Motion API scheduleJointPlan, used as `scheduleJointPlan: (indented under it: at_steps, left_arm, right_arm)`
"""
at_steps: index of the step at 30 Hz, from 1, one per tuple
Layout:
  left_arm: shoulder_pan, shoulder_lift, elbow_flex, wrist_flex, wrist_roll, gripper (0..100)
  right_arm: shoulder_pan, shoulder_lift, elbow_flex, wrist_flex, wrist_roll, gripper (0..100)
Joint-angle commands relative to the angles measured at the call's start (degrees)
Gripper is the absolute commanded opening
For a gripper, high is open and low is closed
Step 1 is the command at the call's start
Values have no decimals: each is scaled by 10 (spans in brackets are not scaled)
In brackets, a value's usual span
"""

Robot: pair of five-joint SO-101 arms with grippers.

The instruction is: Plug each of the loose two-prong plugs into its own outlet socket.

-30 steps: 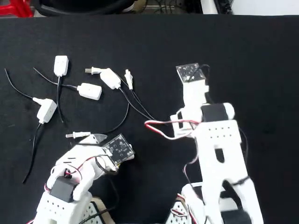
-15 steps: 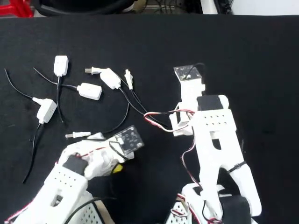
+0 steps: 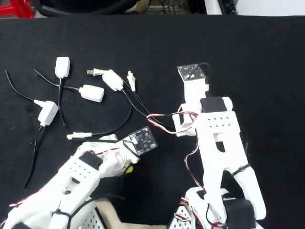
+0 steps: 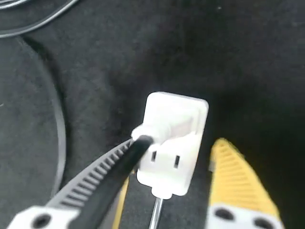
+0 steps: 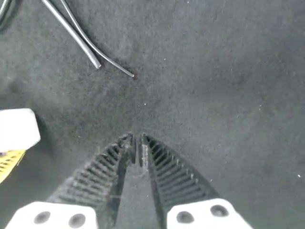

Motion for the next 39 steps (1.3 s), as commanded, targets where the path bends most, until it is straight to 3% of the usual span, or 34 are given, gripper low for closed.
scheduleJointPlan:
  at_steps: [1,7,11,14,17,20,26,30,35,39]
  left_arm:
    - [1,24,-33,-24,10,195]
    - [1,6,-33,42,-16,189]
    - [8,-72,-33,153,-59,92]
    - [1,-165,-47,247,-41,25]
    - [-29,-274,-64,326,-11,30]
    - [-102,-384,-65,355,-5,30]
    - [-306,-470,-36,335,-67,29]
    - [-413,-430,-6,229,-102,29]
    - [-461,-298,-24,118,-92,29]
    - [-470,-130,-95,55,-14,32]
  right_arm:
    - [7,0,-24,-8,-7,12]
    - [7,-2,-9,-8,-7,12]
    - [7,-2,-8,-8,-7,12]
    - [7,-1,-8,-11,-7,12]
    - [8,1,-6,-25,-7,12]
    - [8,1,-6,-25,-8,12]
    - [7,1,4,-25,-8,12]
    - [7,1,8,-35,-8,12]
    - [7,1,15,-44,-9,12]
    - [7,1,15,-44,-9,12]
